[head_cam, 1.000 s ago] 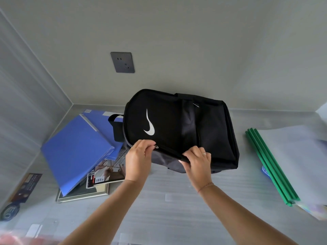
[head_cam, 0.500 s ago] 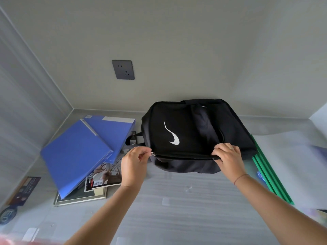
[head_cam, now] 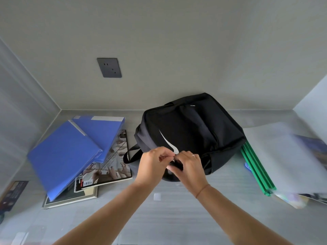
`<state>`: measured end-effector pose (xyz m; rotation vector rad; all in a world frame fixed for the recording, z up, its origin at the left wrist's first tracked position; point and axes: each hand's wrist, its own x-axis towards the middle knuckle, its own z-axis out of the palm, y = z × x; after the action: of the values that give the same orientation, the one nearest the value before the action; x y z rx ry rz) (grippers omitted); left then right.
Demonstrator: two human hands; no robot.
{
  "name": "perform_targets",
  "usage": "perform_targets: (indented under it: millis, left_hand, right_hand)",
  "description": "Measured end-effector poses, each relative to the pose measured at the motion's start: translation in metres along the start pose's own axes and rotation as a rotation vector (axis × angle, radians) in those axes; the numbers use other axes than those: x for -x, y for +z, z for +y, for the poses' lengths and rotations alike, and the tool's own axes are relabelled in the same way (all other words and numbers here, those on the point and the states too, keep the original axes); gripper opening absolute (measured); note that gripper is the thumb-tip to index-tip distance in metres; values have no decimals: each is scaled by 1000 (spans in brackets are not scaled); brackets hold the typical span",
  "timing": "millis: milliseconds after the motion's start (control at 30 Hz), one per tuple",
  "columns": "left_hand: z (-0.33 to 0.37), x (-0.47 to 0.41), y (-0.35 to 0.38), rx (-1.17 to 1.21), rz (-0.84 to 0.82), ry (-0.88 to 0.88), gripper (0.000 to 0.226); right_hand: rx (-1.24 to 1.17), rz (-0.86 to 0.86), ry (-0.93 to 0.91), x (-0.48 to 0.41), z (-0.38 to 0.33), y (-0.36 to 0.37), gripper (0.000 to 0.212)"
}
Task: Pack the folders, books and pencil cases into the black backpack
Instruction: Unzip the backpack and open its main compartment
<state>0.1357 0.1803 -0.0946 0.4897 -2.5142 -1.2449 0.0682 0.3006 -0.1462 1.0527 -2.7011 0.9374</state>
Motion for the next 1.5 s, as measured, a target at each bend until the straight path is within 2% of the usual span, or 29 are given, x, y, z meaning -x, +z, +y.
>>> perform_targets:
  millis: [67, 167, 367, 533, 667, 733, 800, 867, 933, 1033, 1167, 1233, 1400, 1500]
  left_hand:
    - [-1, -3, -1, -48, 36, 23, 14]
    - [-1, -12, -10, -100, 106, 3, 15]
    - [-16, -30, -43, -70, 232, -192, 19]
    - [-16, -13, -28, -75, 159, -180, 27]
    - [-17, 2, -24, -33, 192, -212, 17]
    - [-23, 8, -30, -20, 202, -234, 16]
    - [-29, 12, -37, 4, 166, -248, 19]
    - [-32, 12, -39, 21, 116, -248, 20]
    - [-29, 9, -35, 44, 72, -246, 19]
    - [-25, 5, -24, 66, 43, -218, 16]
    - [-26, 1, -19, 41, 49, -196, 17]
    - [-28, -2, -19, 18, 69, -188, 16]
    - [-36, -23, -24, 28, 227, -261, 15]
    - [-45, -39, -27, 2, 252, -281, 17]
  right_hand:
    - [22, 32, 9, 5, 11, -1, 24]
    - [92, 25, -52, 13, 32, -12, 28]
    - [329, 18, -85, 26, 99, -46, 30]
    - [474, -18, 2, 5, 131, -71, 21]
    - [435, 0, 102, -29, 125, -70, 19]
    - [425, -70, 98, -39, 115, -68, 12]
    - [440, -236, 74, -38, 107, -67, 14]
    - [390, -424, 57, -30, 96, -69, 34]
    - [227, -484, 13, -23, 70, -68, 55]
    - [82, -448, -99, -16, 22, -47, 60]
    - [47, -294, -121, -11, 4, -14, 30]
    - [24, -216, -103, -8, 6, -11, 22]
    - [59, -71, -130, 3, 17, -23, 20]
    - [70, -28, -130, 13, 21, -30, 25]
